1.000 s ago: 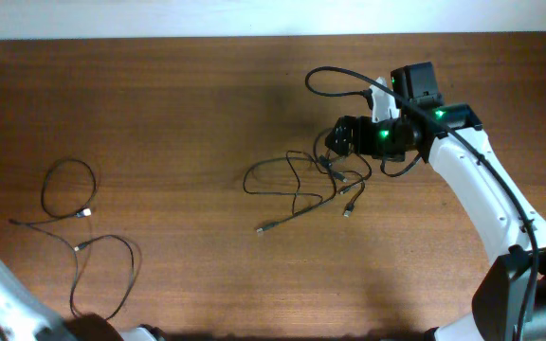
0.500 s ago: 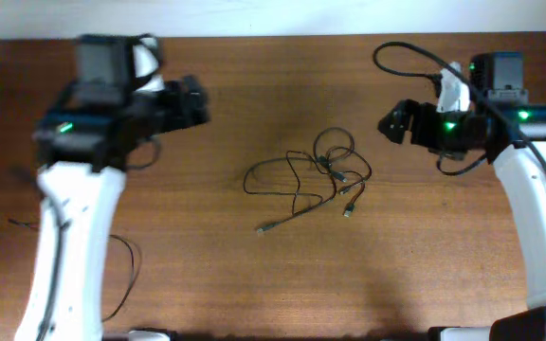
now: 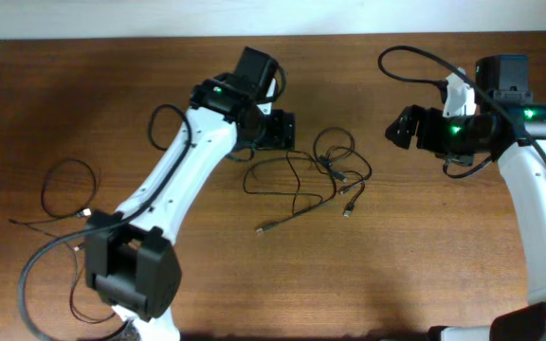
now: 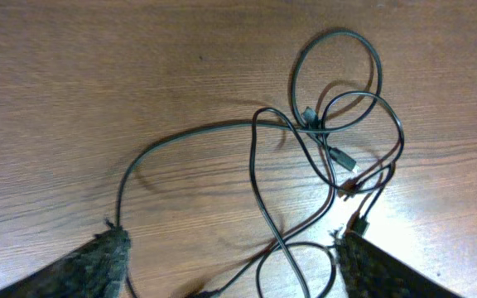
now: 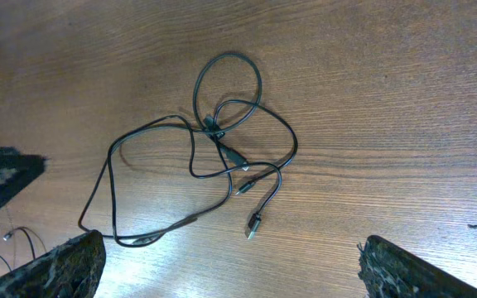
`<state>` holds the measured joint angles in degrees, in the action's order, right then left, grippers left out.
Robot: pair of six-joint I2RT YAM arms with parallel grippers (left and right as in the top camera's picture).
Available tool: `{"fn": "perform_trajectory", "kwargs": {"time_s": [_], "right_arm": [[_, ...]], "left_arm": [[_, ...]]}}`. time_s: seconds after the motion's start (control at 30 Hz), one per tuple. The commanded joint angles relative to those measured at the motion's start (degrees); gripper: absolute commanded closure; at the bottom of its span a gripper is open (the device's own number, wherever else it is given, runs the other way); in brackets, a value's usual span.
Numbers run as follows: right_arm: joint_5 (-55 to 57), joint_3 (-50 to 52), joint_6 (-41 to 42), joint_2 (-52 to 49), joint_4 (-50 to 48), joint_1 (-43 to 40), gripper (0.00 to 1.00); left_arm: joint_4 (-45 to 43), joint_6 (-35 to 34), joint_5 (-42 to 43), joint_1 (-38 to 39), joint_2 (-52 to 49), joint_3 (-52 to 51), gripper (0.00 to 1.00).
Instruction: Untangle cables
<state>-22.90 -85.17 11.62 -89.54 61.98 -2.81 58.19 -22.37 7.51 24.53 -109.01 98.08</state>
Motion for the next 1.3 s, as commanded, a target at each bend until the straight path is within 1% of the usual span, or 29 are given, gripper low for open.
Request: {"fn": "perform_trajectory", "kwargs": {"time_s": [0.0, 0.17, 0.3, 0.43, 0.47, 0.53, 0.57, 0.6, 0.63, 0.67, 0.7, 0.73, 0.8, 0.9, 0.93, 1.03, 1.2, 1.27], "right_arm": [[0.9, -0.2, -0.7, -1.2, 0.1, -0.2, 0.01], [0.9, 0.0, -0.7, -2.5, 0.1, -0.2, 0.01], [0.9, 0.2, -0.7, -2.8, 0.2, -0.2, 0.01], [0.9, 0.2, -0.7, -2.8, 0.2, -0.2, 0.01], [0.9, 0.2, -0.7, -2.8, 0.1, -0.2, 0.01], [0.9, 0.2, -0.7, -2.8, 0.0, -0.2, 0.01], [0.9, 0.2, -0.7, -2.8, 0.0, -0.2, 0.01], [0.9, 0.2, -0.7, -2.8, 0.0, -0.2, 0.01], [0.9, 0.2, -0.7, -2.8, 0.0, -0.2, 0.01], [0.9, 0.2, -0.7, -2.8, 0.0, -0.2, 0.01], [0.9, 0.2, -0.7, -2.8, 0.0, -0.2, 0.01], [0.9, 0.2, -0.7, -2.8, 0.0, -0.2, 0.01], [0.9, 0.2, -0.7, -2.8, 0.0, -0.2, 0.01], [0.9, 0.2, -0.7, -2.8, 0.0, -0.2, 0.01], [0.9, 0.2, -0.7, -2.8, -0.1, -0.2, 0.01], [1.0, 0.2, -0.9, -2.8, 0.0, -0.2, 0.01], [1.1, 0.2, -0.9, -2.8, -0.1, -0.2, 0.01], [1.1, 0.2, -0.9, -2.8, -0.2, -0.2, 0.01]], "left_arm": [[-1.2, -3.0, 0.3, 1.6, -3.5, -0.4, 0.23], [-3.6, -4.0, 0.2, 2.7, -8.7, -0.4, 0.32], [-5.8, -4.0, 0.2, 2.8, -13.4, -0.4, 0.45], [-6.7, -4.0, 0.7, 2.9, -16.7, -0.4, 0.46], [-7.6, -4.0, 0.7, 3.1, -17.5, -0.4, 0.48], [-9.2, -4.0, 0.7, 3.9, -17.6, -0.4, 0.55], [-9.7, -4.0, 1.0, 4.2, -17.6, -0.4, 0.59], [-10.3, -4.0, 1.9, 4.2, -17.6, -0.4, 0.66], [-10.6, -3.9, 2.5, 4.2, -17.6, -0.4, 0.76], [-10.6, -3.8, 2.6, 4.1, -17.6, 0.1, 0.89], [-10.5, -3.7, 2.6, 4.0, -17.5, 1.0, 1.0], [-9.6, -3.1, 2.6, 3.8, -17.2, 2.6, 1.0], [-5.6, 1.0, 2.6, 3.1, -15.8, 9.0, 1.0], [1.5, 4.1, 2.8, 2.9, -12.7, 20.4, 1.0], [3.8, 4.1, 4.3, 2.9, -10.5, 26.9, 1.0], [4.3, 5.8, 8.7, 3.0, -6.3, 35.3, 1.0], [3.6, 5.8, 8.9, 2.9, -1.6, 44.0, 1.0], [1.9, 5.8, 9.7, 2.9, 0.5, 47.1, 1.0]]}}
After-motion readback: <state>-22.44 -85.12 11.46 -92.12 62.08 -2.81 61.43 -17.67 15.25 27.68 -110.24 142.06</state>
